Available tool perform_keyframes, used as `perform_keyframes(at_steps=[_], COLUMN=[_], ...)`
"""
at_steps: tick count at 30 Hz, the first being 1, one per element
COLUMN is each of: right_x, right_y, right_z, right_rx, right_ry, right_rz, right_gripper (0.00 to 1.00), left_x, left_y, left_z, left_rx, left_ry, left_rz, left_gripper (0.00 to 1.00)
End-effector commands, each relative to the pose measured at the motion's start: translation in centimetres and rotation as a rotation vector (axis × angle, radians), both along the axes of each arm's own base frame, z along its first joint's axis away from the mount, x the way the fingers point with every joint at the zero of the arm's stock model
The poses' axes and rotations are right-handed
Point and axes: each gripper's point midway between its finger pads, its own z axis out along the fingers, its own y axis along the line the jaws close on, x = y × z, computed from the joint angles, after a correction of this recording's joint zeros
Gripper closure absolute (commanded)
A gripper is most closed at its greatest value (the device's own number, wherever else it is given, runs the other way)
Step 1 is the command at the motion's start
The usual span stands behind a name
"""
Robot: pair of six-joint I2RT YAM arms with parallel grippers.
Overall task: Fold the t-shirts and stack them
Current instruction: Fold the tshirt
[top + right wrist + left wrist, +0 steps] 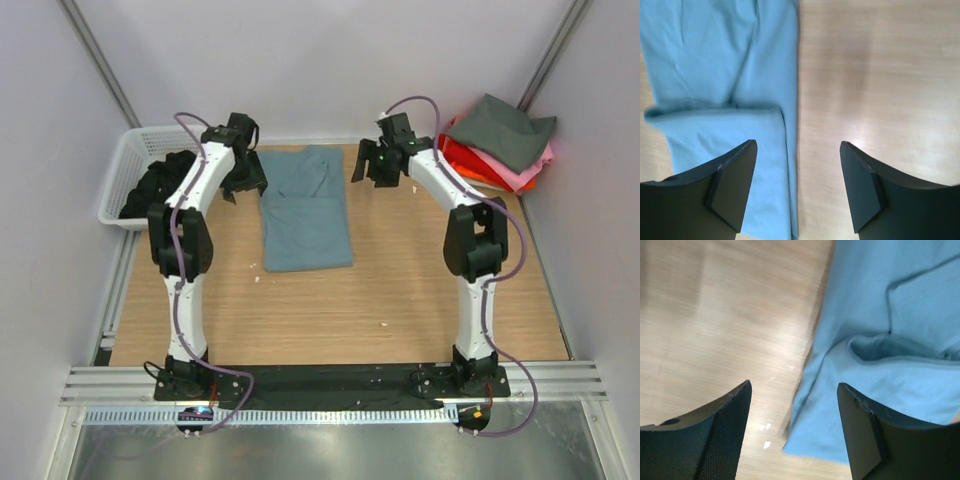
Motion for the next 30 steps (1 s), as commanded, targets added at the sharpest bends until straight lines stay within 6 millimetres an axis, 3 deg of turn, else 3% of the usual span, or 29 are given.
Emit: perform_keyframes(at_steps=[1, 2, 3, 4, 5, 6, 7, 8, 9, 13, 14, 21, 25, 30], right_x=[-4.5, -6.7, -7.9, -10.6, -11.2, -12.6, -14.9, -15.6, -16.4, -19.3, -20.1, -21.1, -20.9, -21.0], right_y=[1.2, 1.6, 1.9, 1.6, 2.0, 2.5, 2.2, 2.9, 3.0, 3.3, 3.4, 3.0, 3.4, 3.6], right_z=[5.9, 3.3, 2.7, -0.5, 0.9, 0.5, -1.6, -0.6, -0.9, -2.9, -3.6, -6.4, -7.6, -8.5], right_rx=[0.113, 0.156, 0.189, 0.209, 0.261, 0.301, 0.314, 0.371, 0.388, 0.417, 0.407, 0.368, 0.369, 0.364], right_ry=[-0.064, -0.009, 0.012, 0.104, 0.064, 0.090, 0.148, 0.125, 0.131, 0.181, 0.201, 0.246, 0.270, 0.288], right_rz=[0.060, 0.088, 0.095, 0.082, 0.101, 0.124, 0.125, 0.148, 0.155, 0.176, 0.178, 0.154, 0.151, 0.154], right_gripper=[0.27, 0.26, 0.26, 0.25, 0.25, 0.25, 0.25, 0.25, 0.24, 0.24, 0.24, 0.25, 0.35, 0.41], left_x=[-3.3, -4.5, -5.3, -6.2, -7.4, -8.3, -9.2, -10.2, -11.0, -13.6, -14.6, -17.5, -17.9, -17.7], left_y=[1.4, 1.2, 1.1, 0.8, 0.6, -0.8, -1.6, -2.1, -2.9, -3.2, -3.3, -4.0, -3.9, -4.0], left_z=[6.0, 4.0, 4.1, 5.3, 3.5, 3.3, 4.4, 2.6, 2.3, 0.3, -1.1, -5.5, -7.2, -7.3], left_rx=[0.019, 0.000, -0.017, -0.045, -0.074, -0.155, -0.217, -0.248, -0.286, -0.312, -0.321, -0.383, -0.374, -0.382], left_ry=[-0.099, -0.063, -0.072, -0.107, -0.093, -0.092, -0.131, -0.119, -0.119, -0.113, -0.093, -0.044, -0.023, -0.040], left_rz=[0.009, 0.005, 0.002, -0.001, -0.001, -0.026, -0.044, -0.048, -0.071, -0.077, -0.075, -0.063, -0.064, -0.060], left_gripper=[0.29, 0.29, 0.29, 0.29, 0.29, 0.29, 0.29, 0.29, 0.29, 0.29, 0.30, 0.31, 0.32, 0.33])
